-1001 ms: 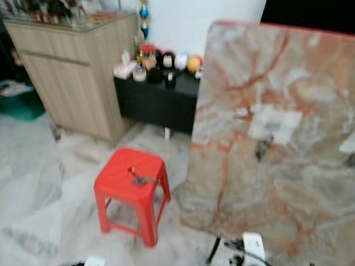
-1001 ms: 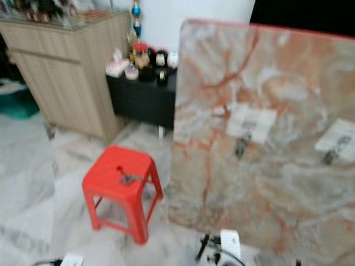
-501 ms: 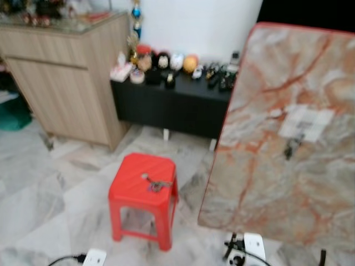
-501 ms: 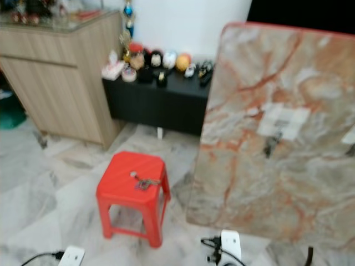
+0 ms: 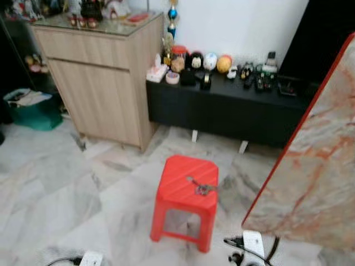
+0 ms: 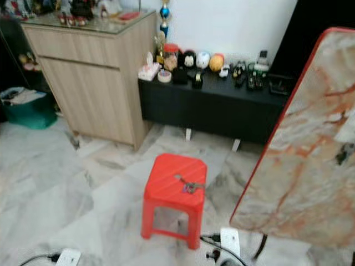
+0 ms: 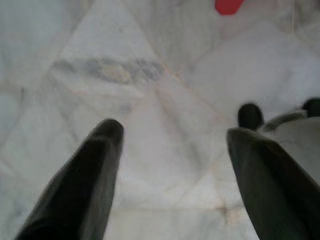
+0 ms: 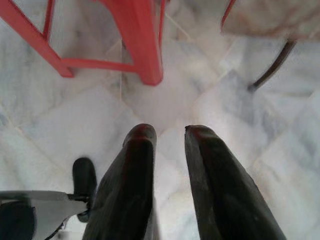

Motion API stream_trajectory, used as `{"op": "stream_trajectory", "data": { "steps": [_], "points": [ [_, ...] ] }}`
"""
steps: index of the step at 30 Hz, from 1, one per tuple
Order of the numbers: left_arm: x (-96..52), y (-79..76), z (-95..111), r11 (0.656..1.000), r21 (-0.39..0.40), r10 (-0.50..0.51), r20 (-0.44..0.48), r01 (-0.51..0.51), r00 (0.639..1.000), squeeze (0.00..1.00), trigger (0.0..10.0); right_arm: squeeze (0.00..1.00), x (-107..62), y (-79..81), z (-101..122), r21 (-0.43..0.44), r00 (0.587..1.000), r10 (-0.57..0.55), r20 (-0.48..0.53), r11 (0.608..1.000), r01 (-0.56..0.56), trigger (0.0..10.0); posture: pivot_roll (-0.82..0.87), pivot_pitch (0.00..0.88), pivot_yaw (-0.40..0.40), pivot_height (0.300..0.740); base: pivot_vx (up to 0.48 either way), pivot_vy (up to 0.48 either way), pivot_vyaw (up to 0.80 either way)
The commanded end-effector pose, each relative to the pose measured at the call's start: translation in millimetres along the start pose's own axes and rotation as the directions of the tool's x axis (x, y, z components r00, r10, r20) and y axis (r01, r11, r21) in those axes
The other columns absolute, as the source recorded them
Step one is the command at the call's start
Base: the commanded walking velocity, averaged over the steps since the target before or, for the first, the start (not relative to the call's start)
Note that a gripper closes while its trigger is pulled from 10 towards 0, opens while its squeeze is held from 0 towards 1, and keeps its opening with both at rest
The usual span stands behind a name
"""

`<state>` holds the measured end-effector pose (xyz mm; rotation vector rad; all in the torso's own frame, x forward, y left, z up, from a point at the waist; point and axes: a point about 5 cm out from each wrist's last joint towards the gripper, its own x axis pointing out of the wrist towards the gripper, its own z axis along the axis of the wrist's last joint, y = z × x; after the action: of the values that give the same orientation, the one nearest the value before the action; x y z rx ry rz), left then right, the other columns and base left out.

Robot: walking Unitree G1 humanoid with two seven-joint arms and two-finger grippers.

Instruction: Hang keys on a hook

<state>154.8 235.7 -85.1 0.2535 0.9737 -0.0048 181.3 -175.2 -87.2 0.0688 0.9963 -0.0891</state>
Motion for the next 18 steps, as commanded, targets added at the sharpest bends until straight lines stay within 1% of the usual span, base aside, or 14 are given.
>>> {"op": "stream_trajectory", "data": {
  "steps": [1,9,13,18],
  "points": [
    [-0.7,1.8,-2.3,1.000,0.007,0.005,-0.006,-0.005,1.000,0.00,10.0,0.00,-0.1,-1.1,-0.6,0.011,1.000,-0.007,-0.005,1.000,0.007,10.0,0.07,0.000,-0.045,0.740,0.000,0.480,0.00],
    [-0.3,2.0,-0.4,1.000,-0.001,0.016,0.002,-0.016,1.000,0.00,10.0,0.00,0.0,-2.1,0.3,0.006,1.000,-0.008,-0.005,1.000,0.008,10.0,0.08,0.000,-0.048,0.740,0.000,0.459,0.00],
    [-0.6,2.5,-0.5,1.000,0.004,0.020,0.007,-0.020,1.000,0.00,10.0,0.00,0.0,-2.5,0.0,0.007,1.000,-0.008,-0.007,1.000,0.008,10.0,0.08,0.000,-0.049,0.740,0.000,0.000,0.00],
    [-1.0,2.7,-0.5,0.999,-0.031,0.019,0.023,-0.018,1.000,0.00,10.0,0.00,0.0,-2.5,-0.1,0.009,1.000,-0.010,-0.007,1.000,0.010,10.0,0.08,0.000,-0.049,0.740,0.000,0.000,0.00]
  ]
}}
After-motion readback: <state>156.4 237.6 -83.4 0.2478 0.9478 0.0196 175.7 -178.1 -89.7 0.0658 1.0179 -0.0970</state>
